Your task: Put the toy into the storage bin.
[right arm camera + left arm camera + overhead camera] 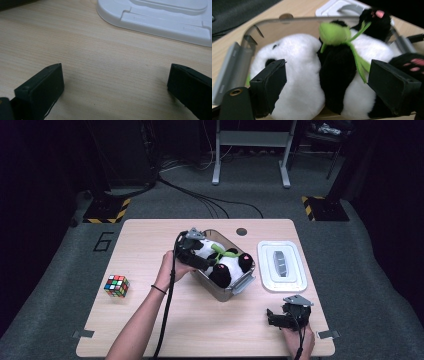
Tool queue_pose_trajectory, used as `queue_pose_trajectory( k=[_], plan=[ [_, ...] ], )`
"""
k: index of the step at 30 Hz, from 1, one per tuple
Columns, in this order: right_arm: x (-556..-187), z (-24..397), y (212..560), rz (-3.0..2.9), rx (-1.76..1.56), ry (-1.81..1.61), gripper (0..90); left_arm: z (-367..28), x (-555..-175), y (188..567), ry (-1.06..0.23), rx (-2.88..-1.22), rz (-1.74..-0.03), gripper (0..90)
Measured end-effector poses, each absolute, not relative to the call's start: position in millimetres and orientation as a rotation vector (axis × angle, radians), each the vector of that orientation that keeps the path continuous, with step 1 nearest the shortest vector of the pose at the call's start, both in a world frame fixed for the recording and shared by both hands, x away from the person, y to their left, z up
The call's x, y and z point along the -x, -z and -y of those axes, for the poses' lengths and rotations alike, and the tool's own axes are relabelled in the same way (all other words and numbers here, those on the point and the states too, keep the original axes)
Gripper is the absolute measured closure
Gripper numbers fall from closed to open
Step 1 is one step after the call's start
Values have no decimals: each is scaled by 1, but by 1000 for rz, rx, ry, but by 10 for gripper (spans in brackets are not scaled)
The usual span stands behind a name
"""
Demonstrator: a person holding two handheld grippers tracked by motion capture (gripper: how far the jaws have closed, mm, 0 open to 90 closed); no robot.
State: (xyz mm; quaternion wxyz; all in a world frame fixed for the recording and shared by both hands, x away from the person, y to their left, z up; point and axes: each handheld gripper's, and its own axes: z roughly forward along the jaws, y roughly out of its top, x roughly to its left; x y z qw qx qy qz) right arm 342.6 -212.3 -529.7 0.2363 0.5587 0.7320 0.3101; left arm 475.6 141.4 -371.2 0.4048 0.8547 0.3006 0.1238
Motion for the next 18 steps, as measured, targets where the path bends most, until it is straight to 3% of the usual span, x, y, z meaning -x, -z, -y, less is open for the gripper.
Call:
queue_pose_trajectory(
  k=[8,18],
  plan=[
    [-343,212,530,-2007,-1532,-850,0,-140,-462,349,-325,-2138,-724,130],
    [-343,212,530,-2007,-1532,-850,0,-130,-460,364,-326,-2225,-735,122]
  ],
)
